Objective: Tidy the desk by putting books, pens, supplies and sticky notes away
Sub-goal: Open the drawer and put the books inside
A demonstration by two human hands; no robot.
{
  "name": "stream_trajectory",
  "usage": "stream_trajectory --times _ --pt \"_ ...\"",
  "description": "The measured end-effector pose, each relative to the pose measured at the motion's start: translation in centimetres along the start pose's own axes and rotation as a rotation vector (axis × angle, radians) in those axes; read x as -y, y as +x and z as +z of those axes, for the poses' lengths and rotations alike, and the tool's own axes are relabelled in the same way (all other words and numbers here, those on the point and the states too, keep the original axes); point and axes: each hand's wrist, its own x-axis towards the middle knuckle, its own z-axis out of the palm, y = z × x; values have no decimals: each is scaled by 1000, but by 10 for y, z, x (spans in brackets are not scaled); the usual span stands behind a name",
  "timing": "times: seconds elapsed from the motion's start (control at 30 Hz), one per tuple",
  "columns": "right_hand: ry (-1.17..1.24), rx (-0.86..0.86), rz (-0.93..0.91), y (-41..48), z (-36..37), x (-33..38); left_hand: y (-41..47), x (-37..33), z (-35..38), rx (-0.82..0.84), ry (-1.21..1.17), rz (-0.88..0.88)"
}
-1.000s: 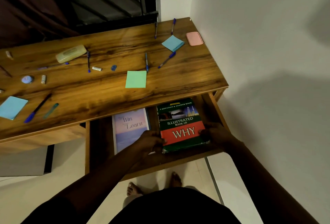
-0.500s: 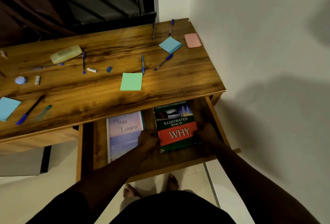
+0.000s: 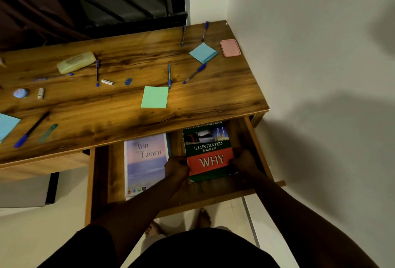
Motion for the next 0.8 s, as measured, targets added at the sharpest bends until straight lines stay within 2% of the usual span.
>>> stream_trajectory --times 0.27,0.5,0.8 --pt "34 -15 68 -1 3 9 3 -1 4 -20 62 62" --pt "90 -27 1 -6 3 -3 7 5 3 -19 108 126" --pt "91 -13 -2 -8 3 1 10 14 -2 33 100 72"
